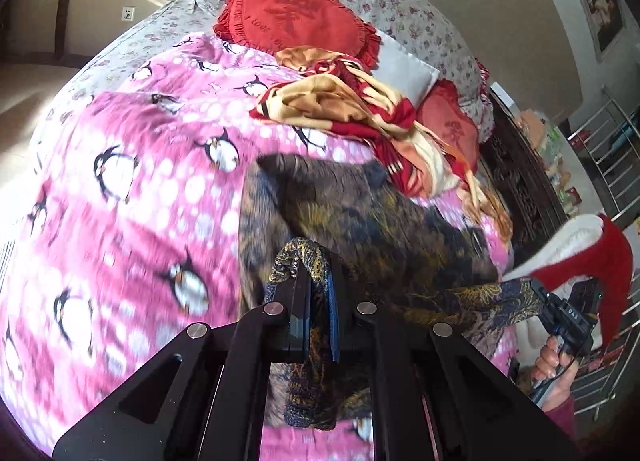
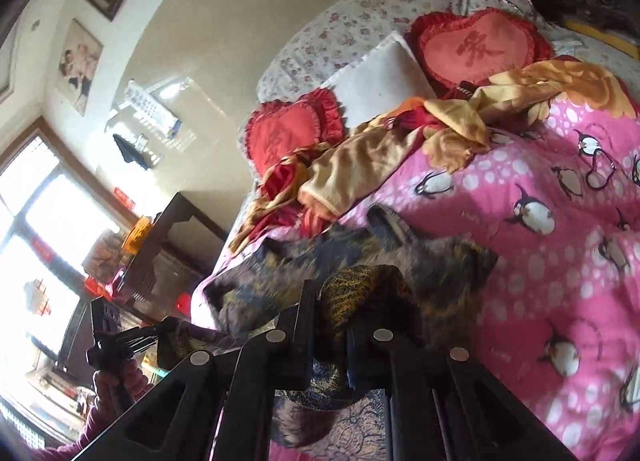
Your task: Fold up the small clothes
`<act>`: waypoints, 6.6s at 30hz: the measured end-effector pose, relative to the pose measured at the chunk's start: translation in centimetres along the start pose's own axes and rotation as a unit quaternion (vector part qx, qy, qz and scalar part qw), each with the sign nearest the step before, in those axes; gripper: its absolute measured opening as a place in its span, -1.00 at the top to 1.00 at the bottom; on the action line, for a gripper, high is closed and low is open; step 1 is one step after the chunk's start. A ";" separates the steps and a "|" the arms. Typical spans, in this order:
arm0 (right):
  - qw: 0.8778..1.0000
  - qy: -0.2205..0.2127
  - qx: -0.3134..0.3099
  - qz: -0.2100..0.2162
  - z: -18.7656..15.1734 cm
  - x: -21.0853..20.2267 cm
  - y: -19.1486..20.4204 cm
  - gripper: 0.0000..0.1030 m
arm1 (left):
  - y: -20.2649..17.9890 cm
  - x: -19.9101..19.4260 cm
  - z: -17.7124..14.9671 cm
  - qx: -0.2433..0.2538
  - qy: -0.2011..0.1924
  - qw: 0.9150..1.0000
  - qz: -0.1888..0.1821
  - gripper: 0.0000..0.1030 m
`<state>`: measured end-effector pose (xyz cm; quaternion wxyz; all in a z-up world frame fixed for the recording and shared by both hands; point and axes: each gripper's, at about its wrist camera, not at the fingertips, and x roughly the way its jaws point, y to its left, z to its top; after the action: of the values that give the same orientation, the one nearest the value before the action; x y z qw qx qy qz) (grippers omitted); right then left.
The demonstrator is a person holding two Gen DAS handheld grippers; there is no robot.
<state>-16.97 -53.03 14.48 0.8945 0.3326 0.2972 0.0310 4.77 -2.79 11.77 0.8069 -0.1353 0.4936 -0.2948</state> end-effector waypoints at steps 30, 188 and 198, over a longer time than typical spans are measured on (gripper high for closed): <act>0.978 0.112 -0.163 -0.064 -2.2 15.1 5.1 0.27 | -2.0 8.3 -0.6 0.160 0.107 0.977 0.087 -0.12; 0.954 0.096 -0.150 -0.241 -9.7 6.7 0.9 0.10 | -1.9 4.2 -8.4 0.144 -0.001 0.978 0.153 -0.25; 0.956 0.099 -0.153 -0.228 -12.1 2.8 2.1 0.10 | -1.9 3.9 -9.6 0.142 0.004 0.977 0.156 -0.25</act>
<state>-21.03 -43.73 7.05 0.8842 0.1101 0.4437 -0.0959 -2.94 -5.95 5.36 0.8518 0.0610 0.4652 -0.2330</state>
